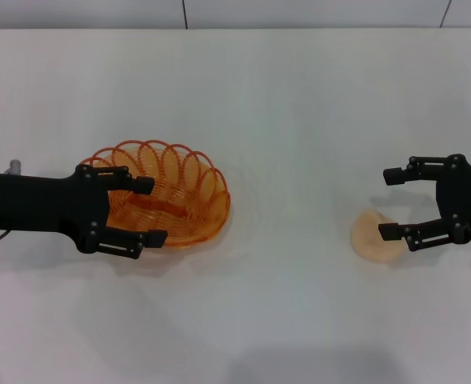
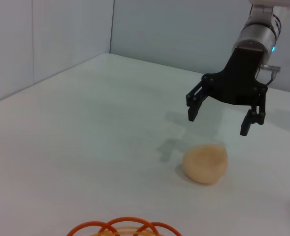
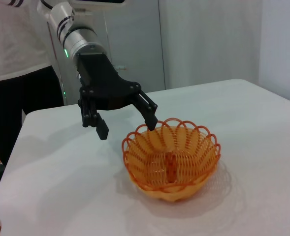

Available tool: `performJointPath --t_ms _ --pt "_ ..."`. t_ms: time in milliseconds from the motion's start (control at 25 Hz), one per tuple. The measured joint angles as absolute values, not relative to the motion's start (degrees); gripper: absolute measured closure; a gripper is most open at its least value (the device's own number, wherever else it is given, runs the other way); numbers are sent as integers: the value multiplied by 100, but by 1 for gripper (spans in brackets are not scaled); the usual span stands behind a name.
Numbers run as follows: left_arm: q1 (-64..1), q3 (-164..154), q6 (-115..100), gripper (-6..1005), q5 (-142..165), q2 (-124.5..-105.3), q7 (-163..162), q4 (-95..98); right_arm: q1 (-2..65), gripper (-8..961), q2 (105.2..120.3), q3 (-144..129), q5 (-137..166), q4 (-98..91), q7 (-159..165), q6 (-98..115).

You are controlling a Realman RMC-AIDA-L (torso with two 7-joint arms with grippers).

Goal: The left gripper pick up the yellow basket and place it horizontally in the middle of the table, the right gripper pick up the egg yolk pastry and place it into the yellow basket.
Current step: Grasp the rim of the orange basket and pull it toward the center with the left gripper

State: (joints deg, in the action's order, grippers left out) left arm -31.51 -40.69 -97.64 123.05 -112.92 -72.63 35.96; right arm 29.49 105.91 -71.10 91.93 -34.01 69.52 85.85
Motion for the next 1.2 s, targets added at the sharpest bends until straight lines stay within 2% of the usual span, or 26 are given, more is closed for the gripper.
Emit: performJointPath --t_ms 1080,1200 --pt "-3155 -4026 -9617 115 12292 -11276 -7371 3624 2841 96 10638 -6674 9189 -3415 6787 8579" --pt "-3112 -4027 -9633 115 12282 -11319 -8048 4011 2800 97 10646 -6628 9192 -3446 6770 8592"
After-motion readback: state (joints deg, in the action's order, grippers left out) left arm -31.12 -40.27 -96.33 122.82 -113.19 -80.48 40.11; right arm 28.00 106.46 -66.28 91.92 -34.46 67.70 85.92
